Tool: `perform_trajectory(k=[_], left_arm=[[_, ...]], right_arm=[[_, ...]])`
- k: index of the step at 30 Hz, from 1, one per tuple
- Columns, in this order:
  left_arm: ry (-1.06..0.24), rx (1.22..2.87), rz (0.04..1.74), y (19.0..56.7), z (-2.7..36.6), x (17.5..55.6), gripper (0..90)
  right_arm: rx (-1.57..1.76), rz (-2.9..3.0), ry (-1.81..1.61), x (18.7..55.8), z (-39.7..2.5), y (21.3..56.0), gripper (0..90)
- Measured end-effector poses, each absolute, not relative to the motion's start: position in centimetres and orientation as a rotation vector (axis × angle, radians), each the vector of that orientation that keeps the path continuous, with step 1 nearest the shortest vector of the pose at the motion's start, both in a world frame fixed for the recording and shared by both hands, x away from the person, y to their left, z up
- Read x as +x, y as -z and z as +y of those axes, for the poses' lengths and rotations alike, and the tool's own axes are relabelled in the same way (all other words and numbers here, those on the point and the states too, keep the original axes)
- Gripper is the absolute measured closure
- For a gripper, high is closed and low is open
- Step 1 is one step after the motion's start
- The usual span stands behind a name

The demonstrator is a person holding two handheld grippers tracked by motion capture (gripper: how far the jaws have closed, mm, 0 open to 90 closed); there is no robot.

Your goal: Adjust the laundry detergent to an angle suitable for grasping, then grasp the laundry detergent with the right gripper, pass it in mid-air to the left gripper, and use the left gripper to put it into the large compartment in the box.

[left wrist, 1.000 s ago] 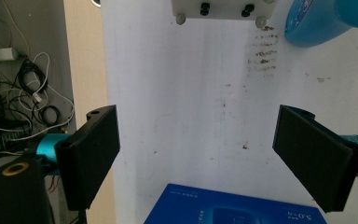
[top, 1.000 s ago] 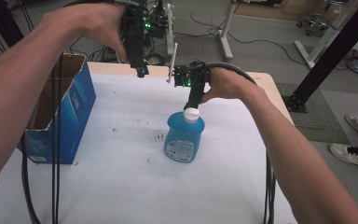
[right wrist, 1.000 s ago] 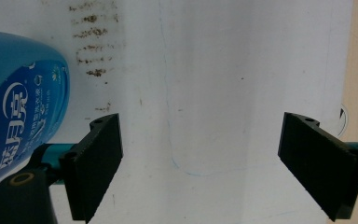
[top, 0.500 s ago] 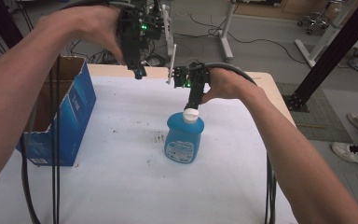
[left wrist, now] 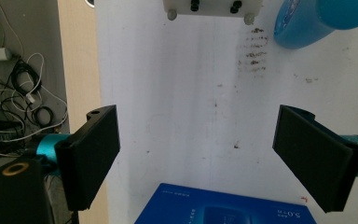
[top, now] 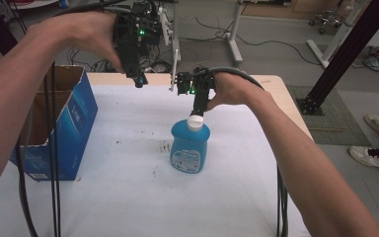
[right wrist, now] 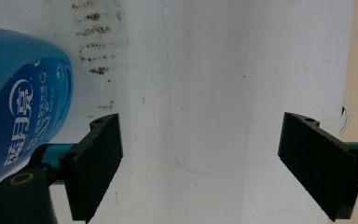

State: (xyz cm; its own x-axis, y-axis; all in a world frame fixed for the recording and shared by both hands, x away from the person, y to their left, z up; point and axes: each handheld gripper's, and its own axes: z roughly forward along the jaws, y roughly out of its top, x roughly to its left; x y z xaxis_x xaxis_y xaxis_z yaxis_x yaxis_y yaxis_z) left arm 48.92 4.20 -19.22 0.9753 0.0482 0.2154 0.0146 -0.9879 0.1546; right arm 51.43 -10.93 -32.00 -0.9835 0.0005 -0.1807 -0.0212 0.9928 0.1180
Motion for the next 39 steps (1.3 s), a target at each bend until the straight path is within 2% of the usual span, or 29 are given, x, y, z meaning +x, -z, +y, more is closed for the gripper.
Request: perform_trajectory(k=[17, 39], left_arm=[[-0.317, 2.969, 0.039, 19.6, 3.9, 48.9, 14.8], [-0.315, 2.959, 0.061, 19.6, 5.0, 48.3, 14.8]], right_arm=[[0.014, 2.953, -0.174, 51.4, -11.8, 32.0, 13.2], [0.136, 2.928, -0.095, 49.4, -16.3, 31.7, 13.2]])
